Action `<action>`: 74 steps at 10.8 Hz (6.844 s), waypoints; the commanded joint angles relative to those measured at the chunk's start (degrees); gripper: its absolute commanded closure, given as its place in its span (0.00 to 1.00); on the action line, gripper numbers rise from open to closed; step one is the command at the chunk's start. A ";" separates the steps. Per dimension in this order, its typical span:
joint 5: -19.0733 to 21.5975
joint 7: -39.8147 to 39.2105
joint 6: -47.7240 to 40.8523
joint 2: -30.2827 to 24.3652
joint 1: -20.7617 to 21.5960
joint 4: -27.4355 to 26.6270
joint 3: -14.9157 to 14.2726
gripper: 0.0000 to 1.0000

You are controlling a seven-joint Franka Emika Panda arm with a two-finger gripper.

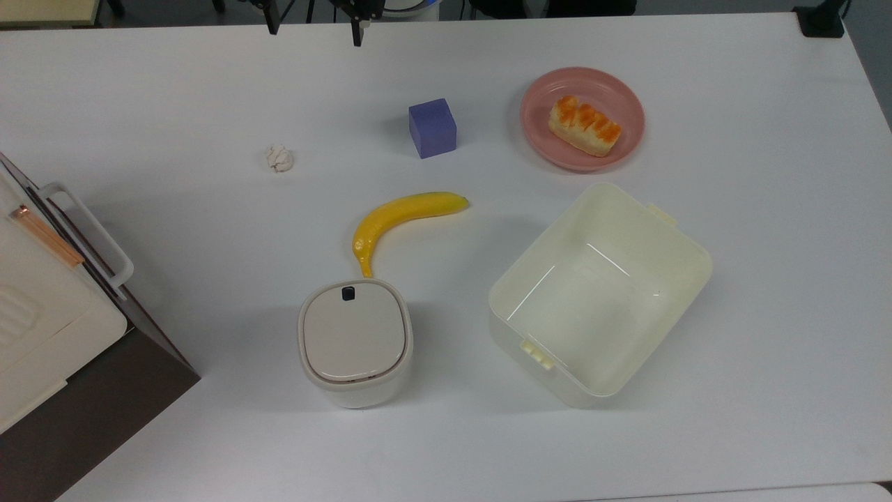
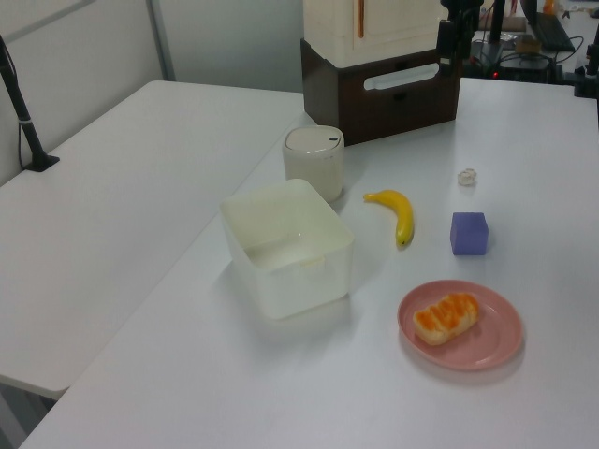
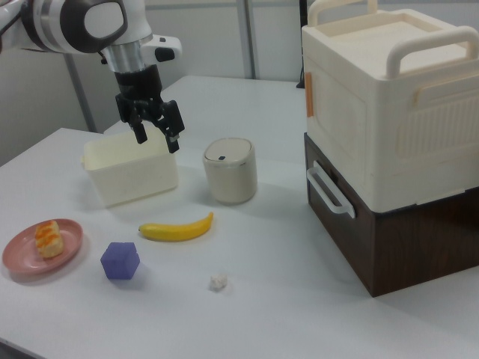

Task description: Put the bread on the table

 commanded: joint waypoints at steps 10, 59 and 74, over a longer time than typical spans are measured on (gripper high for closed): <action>1.19 -2.96 0.43 -0.01 0.02 0.26 -0.43 0.00; -12.45 7.35 12.74 11.36 10.40 -12.84 31.21 1.00; -5.67 -5.52 4.82 12.03 -6.74 -9.41 17.85 0.89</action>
